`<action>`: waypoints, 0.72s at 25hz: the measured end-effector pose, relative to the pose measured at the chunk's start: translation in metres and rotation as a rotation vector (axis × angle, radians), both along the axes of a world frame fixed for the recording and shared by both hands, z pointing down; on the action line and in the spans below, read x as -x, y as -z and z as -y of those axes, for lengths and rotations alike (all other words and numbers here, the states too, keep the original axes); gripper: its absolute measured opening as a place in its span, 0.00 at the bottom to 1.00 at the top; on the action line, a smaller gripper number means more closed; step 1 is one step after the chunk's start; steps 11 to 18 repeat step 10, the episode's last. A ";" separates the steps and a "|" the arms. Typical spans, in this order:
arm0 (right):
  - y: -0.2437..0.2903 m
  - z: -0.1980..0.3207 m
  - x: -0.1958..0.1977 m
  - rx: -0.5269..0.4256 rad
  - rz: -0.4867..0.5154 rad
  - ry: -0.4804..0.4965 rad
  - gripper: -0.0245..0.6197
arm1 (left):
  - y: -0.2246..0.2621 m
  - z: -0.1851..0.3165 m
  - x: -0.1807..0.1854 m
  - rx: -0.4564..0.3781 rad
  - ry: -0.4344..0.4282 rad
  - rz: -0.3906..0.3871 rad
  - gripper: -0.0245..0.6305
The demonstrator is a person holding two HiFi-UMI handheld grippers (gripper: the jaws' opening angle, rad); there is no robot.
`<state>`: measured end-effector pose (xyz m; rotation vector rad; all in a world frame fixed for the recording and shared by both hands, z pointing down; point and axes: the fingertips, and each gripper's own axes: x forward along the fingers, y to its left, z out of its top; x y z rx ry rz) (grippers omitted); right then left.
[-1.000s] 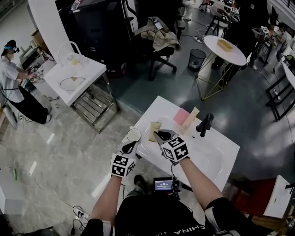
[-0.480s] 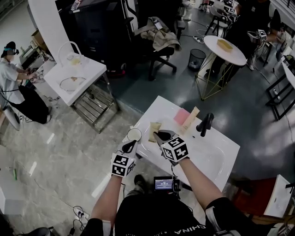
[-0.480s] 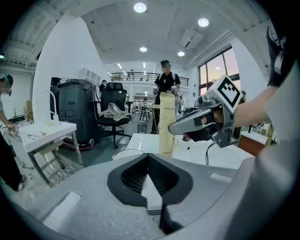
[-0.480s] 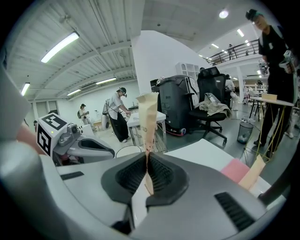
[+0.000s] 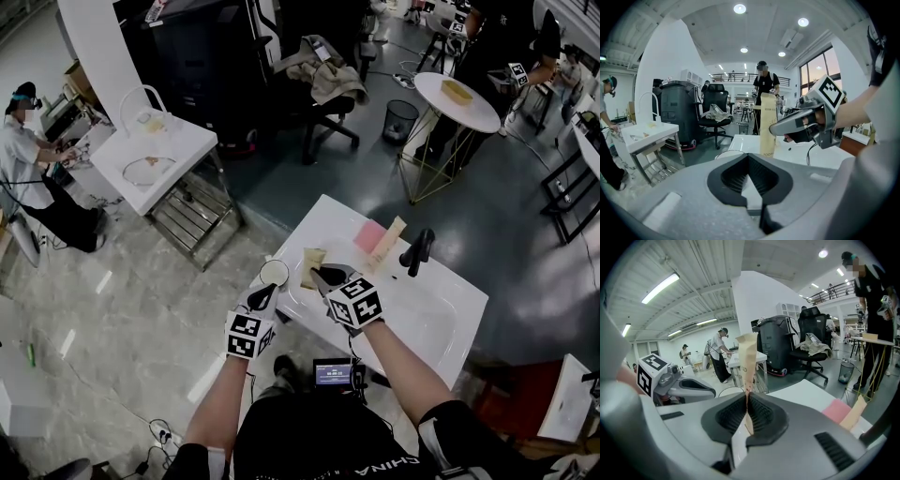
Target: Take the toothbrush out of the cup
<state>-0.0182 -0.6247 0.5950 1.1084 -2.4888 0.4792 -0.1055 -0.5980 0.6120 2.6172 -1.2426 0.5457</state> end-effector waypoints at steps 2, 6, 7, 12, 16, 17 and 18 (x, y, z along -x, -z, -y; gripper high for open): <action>0.001 0.000 0.001 -0.002 0.001 -0.001 0.07 | 0.001 -0.001 -0.001 0.007 0.002 -0.011 0.05; 0.002 -0.002 0.002 -0.004 0.002 0.000 0.07 | -0.001 -0.003 -0.004 0.015 0.007 -0.018 0.05; 0.001 -0.003 0.002 -0.004 0.001 0.000 0.07 | -0.001 -0.004 -0.003 0.016 0.010 -0.019 0.05; 0.000 -0.004 0.003 -0.005 -0.002 0.002 0.07 | -0.002 -0.004 -0.002 0.016 0.024 -0.024 0.05; 0.000 -0.004 0.003 -0.005 -0.002 0.002 0.07 | -0.002 -0.004 -0.002 0.016 0.024 -0.024 0.05; 0.000 -0.004 0.003 -0.005 -0.002 0.002 0.07 | -0.002 -0.004 -0.002 0.016 0.024 -0.024 0.05; 0.000 -0.004 0.003 -0.005 -0.002 0.002 0.07 | -0.002 -0.004 -0.002 0.016 0.024 -0.024 0.05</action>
